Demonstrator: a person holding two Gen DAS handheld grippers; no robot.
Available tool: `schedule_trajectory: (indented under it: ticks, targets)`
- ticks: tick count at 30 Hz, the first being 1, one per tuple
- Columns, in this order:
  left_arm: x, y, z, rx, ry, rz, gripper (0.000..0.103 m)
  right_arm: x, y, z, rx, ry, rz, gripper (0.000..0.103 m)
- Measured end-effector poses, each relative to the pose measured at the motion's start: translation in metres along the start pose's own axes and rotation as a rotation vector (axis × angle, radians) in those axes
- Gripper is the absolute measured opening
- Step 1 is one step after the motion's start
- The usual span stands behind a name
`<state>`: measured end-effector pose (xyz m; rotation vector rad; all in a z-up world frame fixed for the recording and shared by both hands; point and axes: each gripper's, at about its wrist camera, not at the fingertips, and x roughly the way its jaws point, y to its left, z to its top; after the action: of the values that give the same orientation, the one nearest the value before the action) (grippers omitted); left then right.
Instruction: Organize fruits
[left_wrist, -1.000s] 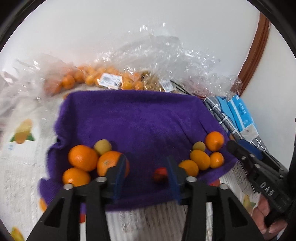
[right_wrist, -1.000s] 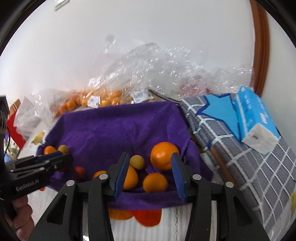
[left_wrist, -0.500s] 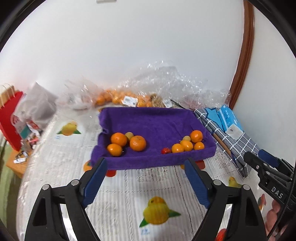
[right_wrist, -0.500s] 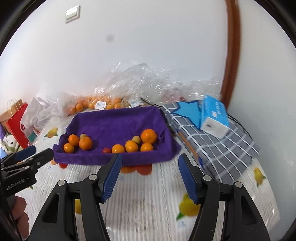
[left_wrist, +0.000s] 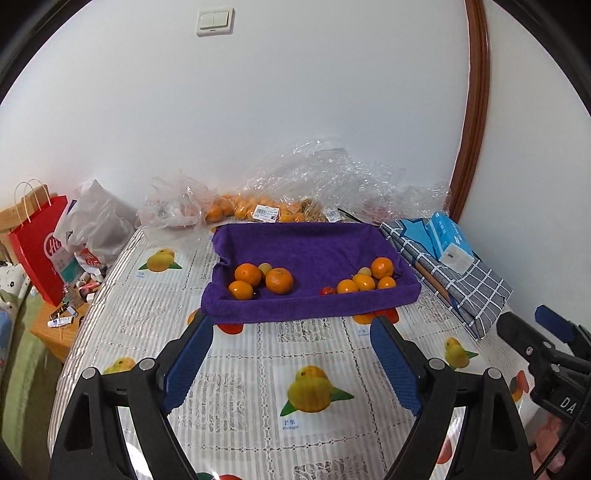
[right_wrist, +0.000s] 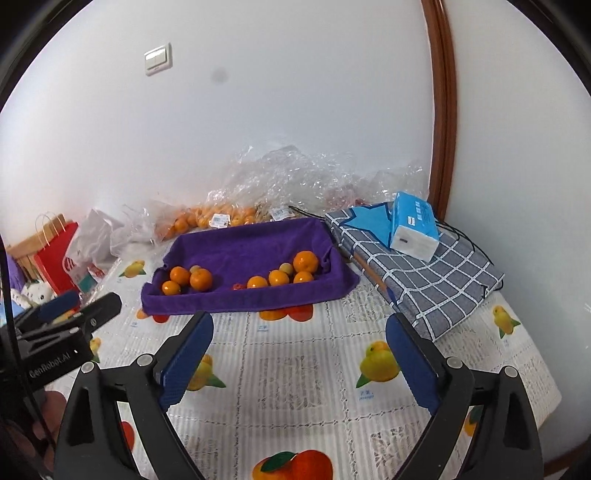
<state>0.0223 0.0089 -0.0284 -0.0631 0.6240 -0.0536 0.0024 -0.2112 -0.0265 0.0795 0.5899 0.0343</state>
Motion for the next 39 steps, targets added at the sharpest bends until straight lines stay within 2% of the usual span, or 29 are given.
schedule_trajectory:
  ticks: [15, 31, 39]
  targets:
    - [-0.009, 0.005, -0.001, -0.012, -0.026, 0.018, 0.086, -0.005, 0.005, -0.002, -0.005, -0.004, -0.01, 0.094]
    - [-0.003, 0.012, -0.004, -0.037, -0.009, 0.017, 0.086, 0.001, 0.005, -0.009, 0.007, 0.021, -0.013, 0.094]
    - [-0.005, 0.013, -0.003, -0.036, -0.019, 0.025, 0.087, -0.003, 0.004, -0.007, 0.009, 0.007, -0.014, 0.094]
